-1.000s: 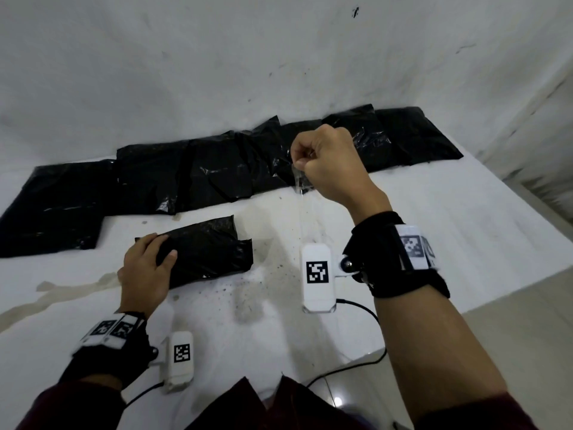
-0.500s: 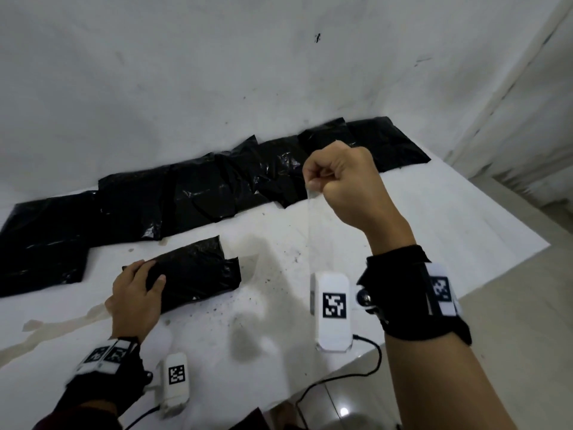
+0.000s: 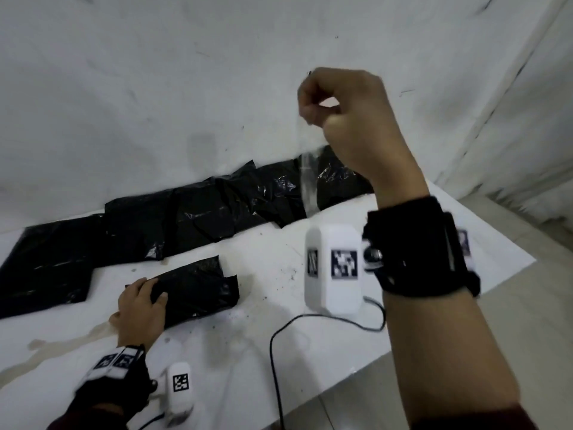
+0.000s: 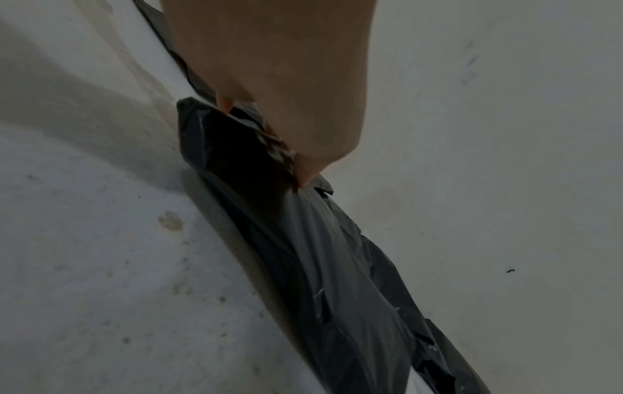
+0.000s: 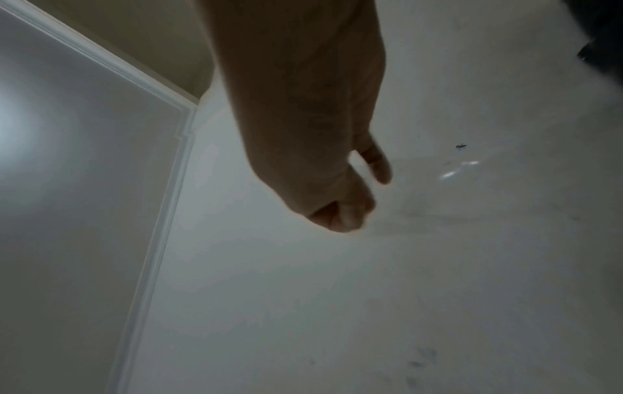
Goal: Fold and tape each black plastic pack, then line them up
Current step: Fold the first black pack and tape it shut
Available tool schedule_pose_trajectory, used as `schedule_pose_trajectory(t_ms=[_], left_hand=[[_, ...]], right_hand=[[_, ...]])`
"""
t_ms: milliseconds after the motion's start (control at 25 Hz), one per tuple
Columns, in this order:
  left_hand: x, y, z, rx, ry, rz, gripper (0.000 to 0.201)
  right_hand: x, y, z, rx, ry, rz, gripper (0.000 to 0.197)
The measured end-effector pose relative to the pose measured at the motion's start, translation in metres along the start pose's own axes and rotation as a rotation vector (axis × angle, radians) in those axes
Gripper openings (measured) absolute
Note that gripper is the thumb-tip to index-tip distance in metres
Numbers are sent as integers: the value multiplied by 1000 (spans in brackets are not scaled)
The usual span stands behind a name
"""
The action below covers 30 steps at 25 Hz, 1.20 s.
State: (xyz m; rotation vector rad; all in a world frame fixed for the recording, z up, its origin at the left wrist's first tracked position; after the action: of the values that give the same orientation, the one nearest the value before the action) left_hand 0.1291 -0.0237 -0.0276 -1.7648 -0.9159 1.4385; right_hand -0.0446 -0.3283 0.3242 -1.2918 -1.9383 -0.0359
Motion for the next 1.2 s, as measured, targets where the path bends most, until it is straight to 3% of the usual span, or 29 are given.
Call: schedule_pose_trajectory(t_ms=[120,240,320,400,440,560,640,720,880,1040,1200], left_hand=[[-3,0,-5,29,-12,-11,37],[-2,-1,-7,77,-35,-65,35],[-11,-14,-7,37,-35,-7,33],[-40,-40,-2,-66,19,297,30],[-60,-50,3,-37,34,535,32],[-135,-55,31,364,75,1087,73],[-170,-53,47,528,112,1203,92],[-188,-51,57,581,143,1201,89],[-199,-54,62,487,131,1187,58],[-197,-62,46,180,57,1108,13],[-186,-68,18,79,-43,1139,15]], right_hand=[[4,37,-18,166,27,89,19],[1,72,-5,252,61,66,15],[5,86,-5,287,77,25,11],[14,98,-7,320,68,16,10],[18,104,-9,336,57,18,10],[32,119,-13,361,18,10,11],[38,124,-16,346,-7,8,11],[39,125,-18,319,-18,8,11],[30,123,-20,265,4,2,10],[27,123,-19,225,16,-26,11],[23,107,-26,103,20,-53,11]])
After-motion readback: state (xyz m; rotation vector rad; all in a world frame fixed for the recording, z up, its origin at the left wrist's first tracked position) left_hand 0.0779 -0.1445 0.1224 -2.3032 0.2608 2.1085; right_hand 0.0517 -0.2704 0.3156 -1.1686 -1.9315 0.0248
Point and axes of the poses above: each hand's wrist, its own z-axis away from the middle knuckle, its own y-axis out of the palm, x = y × z, the point moved 10 cm from there along -z, towards the middle knuckle, and after that the axes turned 10 degrees about -x, right-handed, at the moved point
